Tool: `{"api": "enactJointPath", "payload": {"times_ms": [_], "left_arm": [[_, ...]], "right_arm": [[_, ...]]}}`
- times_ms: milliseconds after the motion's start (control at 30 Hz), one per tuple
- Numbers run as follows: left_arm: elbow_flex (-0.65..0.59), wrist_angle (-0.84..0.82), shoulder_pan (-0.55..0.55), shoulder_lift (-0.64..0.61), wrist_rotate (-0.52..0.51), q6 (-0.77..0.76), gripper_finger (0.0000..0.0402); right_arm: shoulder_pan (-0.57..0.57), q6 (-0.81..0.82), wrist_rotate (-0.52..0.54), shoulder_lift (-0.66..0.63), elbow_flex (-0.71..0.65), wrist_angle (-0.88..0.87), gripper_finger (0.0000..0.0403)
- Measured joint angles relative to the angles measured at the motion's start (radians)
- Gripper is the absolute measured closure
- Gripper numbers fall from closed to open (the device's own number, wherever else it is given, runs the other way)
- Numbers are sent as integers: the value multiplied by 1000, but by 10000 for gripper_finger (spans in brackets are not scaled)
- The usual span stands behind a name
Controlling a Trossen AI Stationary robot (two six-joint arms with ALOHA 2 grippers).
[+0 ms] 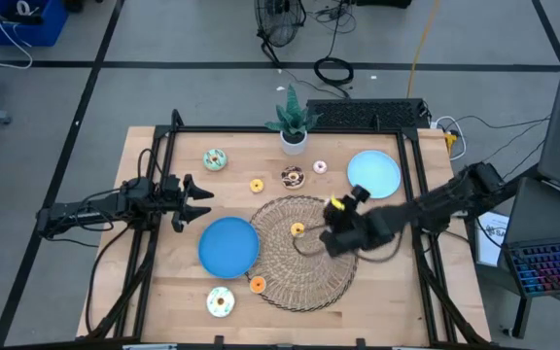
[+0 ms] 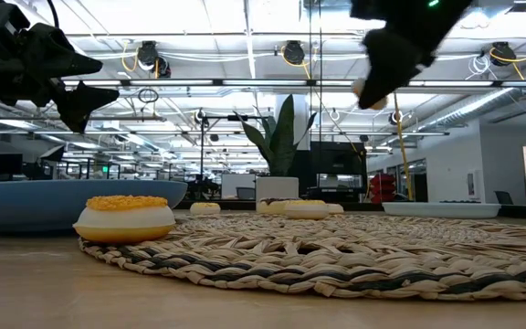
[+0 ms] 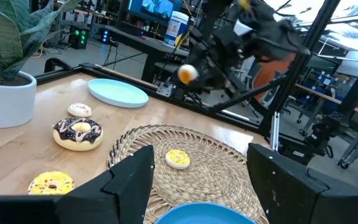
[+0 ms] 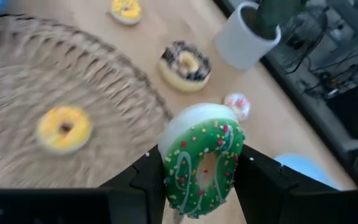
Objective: Pick & Place donuts
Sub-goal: Put the small green donut on the light blue plate
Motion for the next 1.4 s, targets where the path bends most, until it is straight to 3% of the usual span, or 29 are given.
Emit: {"api": "enactJointPath", "payload": {"times_ms": [167,433,633,833,1200,1400], "left_arm": [[0,0,0,0,0,0,146],[0,0,0,0,0,0,146],[0,0,0,0,0,0,146],[0,0,0,0,0,0,146],[0,0,0,0,0,0,146],[0,0,0,0,0,0,146]], "right_arm": [[-175,-244,-107,-9,0,102,256],[-453,-379,-182,-144,0,38,251],[-646,-310,-237,-286,0,-76,250],[-755,-181,-292,-336,-11,-215,250],[-850,-198,-326,-337,-332,-47,250],[-951,-225,-444,-337,-490,124,250]]}}
